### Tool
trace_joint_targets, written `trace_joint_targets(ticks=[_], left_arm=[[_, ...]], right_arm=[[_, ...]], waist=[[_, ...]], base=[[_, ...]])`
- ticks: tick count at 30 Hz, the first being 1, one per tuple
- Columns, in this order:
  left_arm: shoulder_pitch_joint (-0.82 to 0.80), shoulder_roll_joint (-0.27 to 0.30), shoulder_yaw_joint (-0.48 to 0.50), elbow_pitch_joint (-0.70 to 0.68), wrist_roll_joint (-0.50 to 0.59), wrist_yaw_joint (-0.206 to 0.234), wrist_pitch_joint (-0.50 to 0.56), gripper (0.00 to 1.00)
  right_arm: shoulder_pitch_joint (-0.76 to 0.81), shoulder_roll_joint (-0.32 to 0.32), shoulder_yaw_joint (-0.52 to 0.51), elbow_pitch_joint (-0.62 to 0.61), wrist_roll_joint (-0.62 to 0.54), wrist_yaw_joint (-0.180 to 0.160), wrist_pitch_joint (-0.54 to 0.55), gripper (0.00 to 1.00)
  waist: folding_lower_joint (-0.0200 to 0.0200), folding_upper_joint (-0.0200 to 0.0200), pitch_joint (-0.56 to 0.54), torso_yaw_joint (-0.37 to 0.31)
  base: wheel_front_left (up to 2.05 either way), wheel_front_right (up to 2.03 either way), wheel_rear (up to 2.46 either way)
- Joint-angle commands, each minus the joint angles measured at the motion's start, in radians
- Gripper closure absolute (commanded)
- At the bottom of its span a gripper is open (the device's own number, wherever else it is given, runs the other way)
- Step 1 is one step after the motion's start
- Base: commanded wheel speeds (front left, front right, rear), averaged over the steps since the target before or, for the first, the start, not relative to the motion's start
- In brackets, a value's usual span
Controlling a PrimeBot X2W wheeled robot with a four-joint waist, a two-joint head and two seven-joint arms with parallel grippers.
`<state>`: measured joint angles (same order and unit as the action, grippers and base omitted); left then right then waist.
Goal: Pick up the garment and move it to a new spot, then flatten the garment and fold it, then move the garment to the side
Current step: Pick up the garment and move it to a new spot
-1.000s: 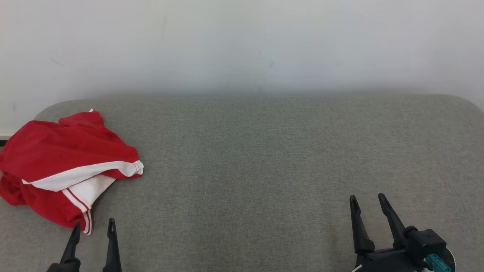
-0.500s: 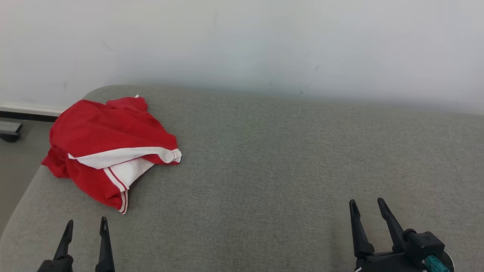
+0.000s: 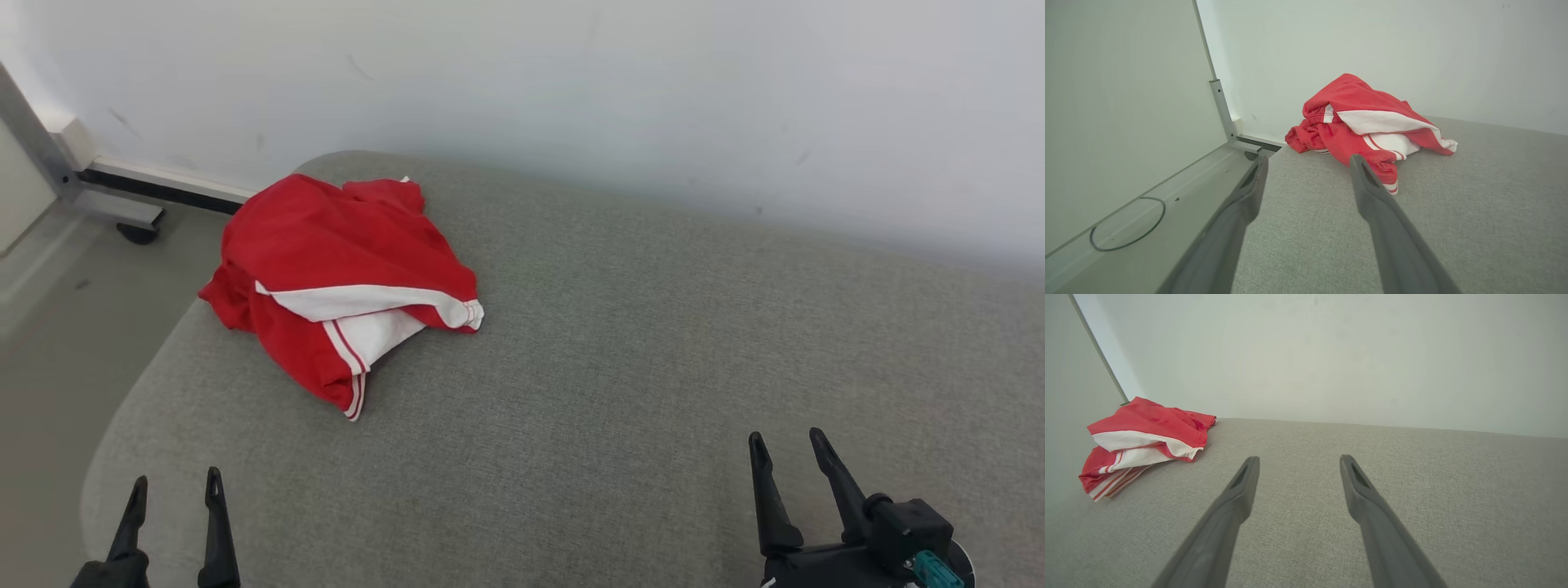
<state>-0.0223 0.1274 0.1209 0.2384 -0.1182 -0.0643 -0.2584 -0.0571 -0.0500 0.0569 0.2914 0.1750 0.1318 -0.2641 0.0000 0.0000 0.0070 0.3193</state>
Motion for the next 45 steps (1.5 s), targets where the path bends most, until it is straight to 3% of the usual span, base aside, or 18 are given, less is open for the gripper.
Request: trace_joint_targets(ticks=[1, 11, 20, 24, 29, 38, 45], left_arm=[[0.0, 0.001, 0.004, 0.005, -0.007, 0.005, -0.005, 0.0], [0.005, -0.001, 0.009, 0.011, -0.017, 0.022, -0.008, 0.0], [0.007, 0.003, 0.023, 0.009, -0.027, 0.037, -0.008, 0.0], [-0.022, -0.006, 0.046, 0.001, -0.039, 0.057, -0.007, 0.0], [-0.095, 0.008, 0.073, -0.001, -0.068, 0.049, -0.007, 0.0], [-0.312, 0.104, 0.131, 0.006, -0.109, 0.042, 0.004, 0.0], [-0.476, 0.2, 0.163, 0.07, -0.15, 0.028, 0.073, 0.0]], right_arm=[[-0.006, -0.001, 0.002, 0.004, -0.005, -0.002, -0.001, 0.0], [-0.008, -0.001, 0.007, 0.013, -0.005, -0.002, 0.005, 0.0], [-0.016, -0.001, 0.015, 0.007, -0.012, -0.002, 0.014, 0.0], [-0.033, -0.001, 0.007, -0.003, -0.024, -0.002, 0.017, 0.0], [-0.062, -0.001, -0.002, -0.021, -0.042, -0.002, 0.026, 0.0], [-0.121, -0.006, -0.035, -0.069, -0.071, -0.002, 0.034, 0.0], [-0.156, -0.004, -0.047, -0.085, -0.066, -0.002, 0.026, 0.0]], waist=[[0.0, 0.0, 0.005, 0.04], [0.0, 0.0, 0.005, 0.082], [0.0, 0.0, 0.019, 0.07], [0.0, 0.0, 0.051, 0.035], [0.0, 0.0, 0.111, -0.031], [0.0, 0.0, 0.261, -0.175], [0.0, 0.0, 0.348, -0.257]], base=[[0.0, 0.0, 0.0], [0.0, 0.0, 0.0], [0.0, 0.0, 0.0], [0.0, 0.0, 0.0], [0.0, 0.0, 0.0], [0.0, 0.0, 0.0], [0.0, 0.0, 0.0]])
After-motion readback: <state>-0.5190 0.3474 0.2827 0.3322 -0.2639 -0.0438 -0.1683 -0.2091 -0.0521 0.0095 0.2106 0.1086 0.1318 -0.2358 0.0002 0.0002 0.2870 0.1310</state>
